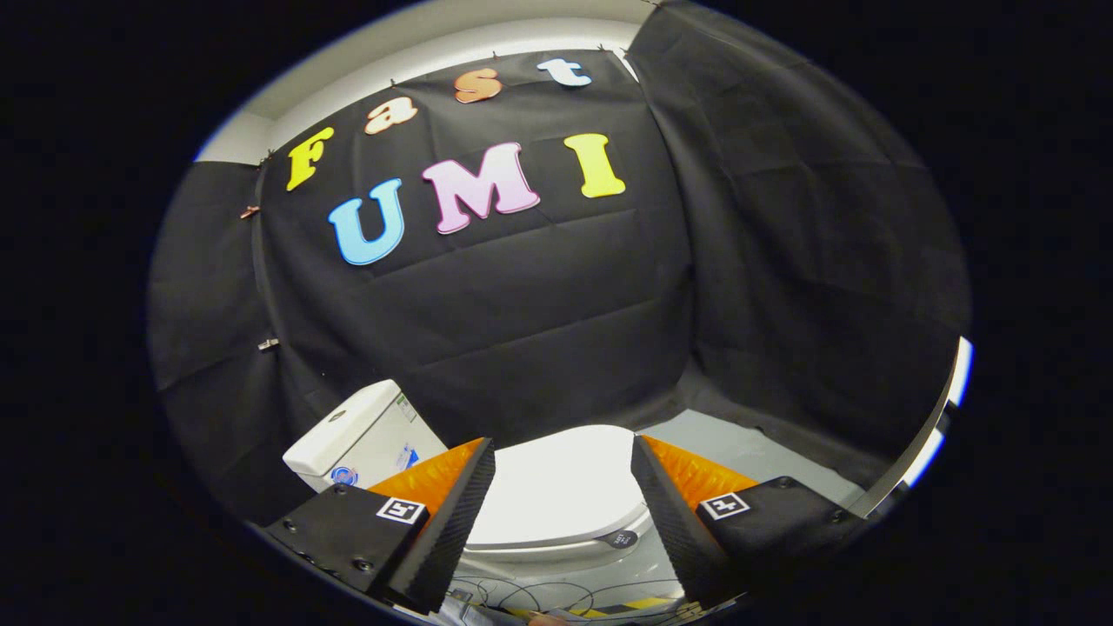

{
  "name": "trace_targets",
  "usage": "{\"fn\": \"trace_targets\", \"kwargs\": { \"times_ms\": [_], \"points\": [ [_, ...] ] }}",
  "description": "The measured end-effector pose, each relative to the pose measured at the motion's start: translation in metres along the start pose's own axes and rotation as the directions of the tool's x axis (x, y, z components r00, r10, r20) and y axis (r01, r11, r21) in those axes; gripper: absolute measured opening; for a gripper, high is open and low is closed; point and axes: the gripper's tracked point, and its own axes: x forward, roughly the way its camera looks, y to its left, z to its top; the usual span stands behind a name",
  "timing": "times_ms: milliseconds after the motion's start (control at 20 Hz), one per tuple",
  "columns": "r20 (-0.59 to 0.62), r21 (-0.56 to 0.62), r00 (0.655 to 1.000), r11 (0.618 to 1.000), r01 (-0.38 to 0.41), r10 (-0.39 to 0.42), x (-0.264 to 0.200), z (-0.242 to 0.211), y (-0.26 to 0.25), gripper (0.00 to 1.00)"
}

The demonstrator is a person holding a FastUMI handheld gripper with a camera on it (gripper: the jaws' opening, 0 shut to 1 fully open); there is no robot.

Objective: Open the toilet lid.

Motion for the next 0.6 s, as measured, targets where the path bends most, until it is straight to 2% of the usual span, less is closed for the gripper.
{"fn": "trace_targets", "kwargs": {
  "times_ms": [250, 600],
  "points": [
    [-0.095, 0.153, 0.995, 0.988, 0.013, 0.001, 0.042, -0.056, -0.043, 0.99],
    [-0.215, 0.341, 0.976, 0.936, 0.089, -0.014, 0.093, -0.155, -0.096, 0.98]
  ]
}}
